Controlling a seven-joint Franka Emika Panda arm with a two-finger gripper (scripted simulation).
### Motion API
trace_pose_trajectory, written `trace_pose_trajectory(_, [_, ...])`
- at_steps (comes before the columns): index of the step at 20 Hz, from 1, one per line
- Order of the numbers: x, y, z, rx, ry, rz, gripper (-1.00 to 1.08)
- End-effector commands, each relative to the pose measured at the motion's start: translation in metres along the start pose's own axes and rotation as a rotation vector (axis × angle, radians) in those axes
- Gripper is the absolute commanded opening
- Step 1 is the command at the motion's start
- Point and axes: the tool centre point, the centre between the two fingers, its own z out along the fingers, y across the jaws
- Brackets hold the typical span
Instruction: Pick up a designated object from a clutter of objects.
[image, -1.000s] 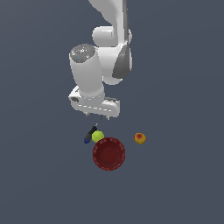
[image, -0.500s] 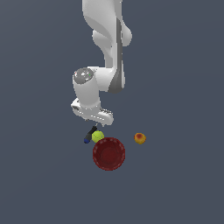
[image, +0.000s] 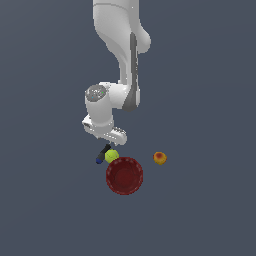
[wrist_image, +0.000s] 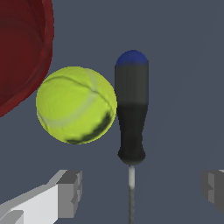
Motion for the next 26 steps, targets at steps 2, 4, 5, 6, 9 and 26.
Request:
trace_pose_trajectory(2, [0.000, 0.001, 0.001, -0.001, 0.000, 0.001, 1.00])
trace_pose_trajectory(4, [0.000, 0.001, 0.002, -0.001, 0.000, 0.001, 1.00])
trace_pose_trajectory(5, [0.000, 0.001, 0.004, -0.001, 0.000, 0.001, 1.00])
trace_pose_trajectory(6, [-0.001, 0.000, 0.006, -0.001, 0.000, 0.001, 1.00])
trace_pose_trajectory(9, [-0.001, 0.001, 0.015, -0.001, 0.000, 0.002, 1.00])
trace_pose_trajectory(26, [-0.001, 0.001, 0.052, -0.001, 0.001, 0.003, -1.00])
